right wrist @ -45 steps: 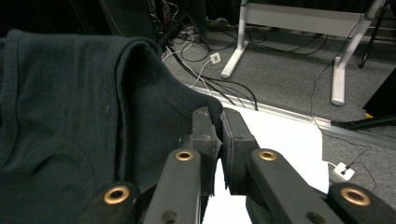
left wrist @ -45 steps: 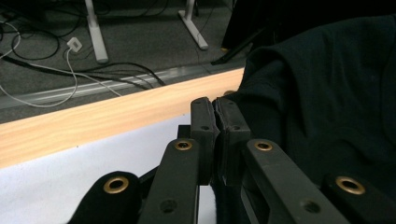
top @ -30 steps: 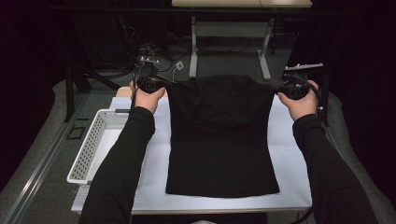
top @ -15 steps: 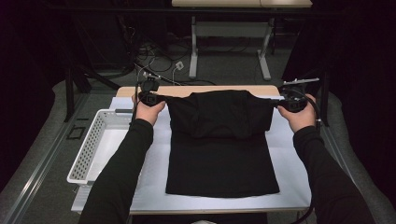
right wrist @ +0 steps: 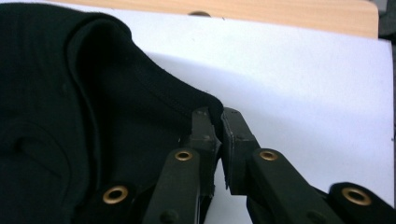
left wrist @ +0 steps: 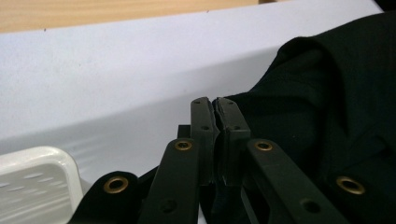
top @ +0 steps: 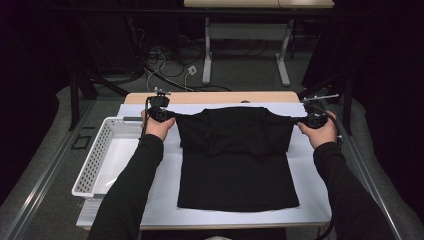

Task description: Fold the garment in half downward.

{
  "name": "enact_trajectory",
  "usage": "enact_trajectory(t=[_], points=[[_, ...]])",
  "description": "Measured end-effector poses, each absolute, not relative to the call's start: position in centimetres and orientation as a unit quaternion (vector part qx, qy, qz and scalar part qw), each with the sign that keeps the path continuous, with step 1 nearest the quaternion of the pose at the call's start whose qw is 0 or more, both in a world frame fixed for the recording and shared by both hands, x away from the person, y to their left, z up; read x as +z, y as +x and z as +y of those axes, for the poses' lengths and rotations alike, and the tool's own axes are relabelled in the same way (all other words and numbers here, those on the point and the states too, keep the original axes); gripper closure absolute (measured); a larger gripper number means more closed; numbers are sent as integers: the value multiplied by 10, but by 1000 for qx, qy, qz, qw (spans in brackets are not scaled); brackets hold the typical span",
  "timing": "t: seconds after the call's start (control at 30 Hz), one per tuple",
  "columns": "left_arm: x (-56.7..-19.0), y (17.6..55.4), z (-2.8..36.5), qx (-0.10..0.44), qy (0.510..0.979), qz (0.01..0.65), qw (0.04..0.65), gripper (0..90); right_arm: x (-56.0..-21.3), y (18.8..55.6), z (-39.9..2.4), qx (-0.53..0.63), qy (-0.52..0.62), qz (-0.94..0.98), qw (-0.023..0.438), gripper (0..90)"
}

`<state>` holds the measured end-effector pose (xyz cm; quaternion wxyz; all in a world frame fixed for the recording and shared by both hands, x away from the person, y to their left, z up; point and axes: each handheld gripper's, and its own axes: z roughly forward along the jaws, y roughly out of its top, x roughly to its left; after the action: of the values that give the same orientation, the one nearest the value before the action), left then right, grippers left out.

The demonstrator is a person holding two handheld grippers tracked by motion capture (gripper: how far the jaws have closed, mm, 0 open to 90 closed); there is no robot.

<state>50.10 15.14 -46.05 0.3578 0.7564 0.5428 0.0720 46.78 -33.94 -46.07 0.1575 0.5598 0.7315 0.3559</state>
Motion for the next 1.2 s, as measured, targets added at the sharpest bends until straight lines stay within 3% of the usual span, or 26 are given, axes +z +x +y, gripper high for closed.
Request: enact_trajectory(t=[0.17, 0.4, 1.2], points=[[-470, 504, 150, 74, 757, 554, 340, 865, -478, 472, -345, 343, 577, 727, 146, 852], [-467, 498, 153, 70, 752, 557, 346, 865, -476, 464, -349, 356, 572, 725, 144, 852], [-461, 419, 154, 58, 773, 511, 372, 865, -478, 386, -352, 409, 519, 738, 138, 852]])
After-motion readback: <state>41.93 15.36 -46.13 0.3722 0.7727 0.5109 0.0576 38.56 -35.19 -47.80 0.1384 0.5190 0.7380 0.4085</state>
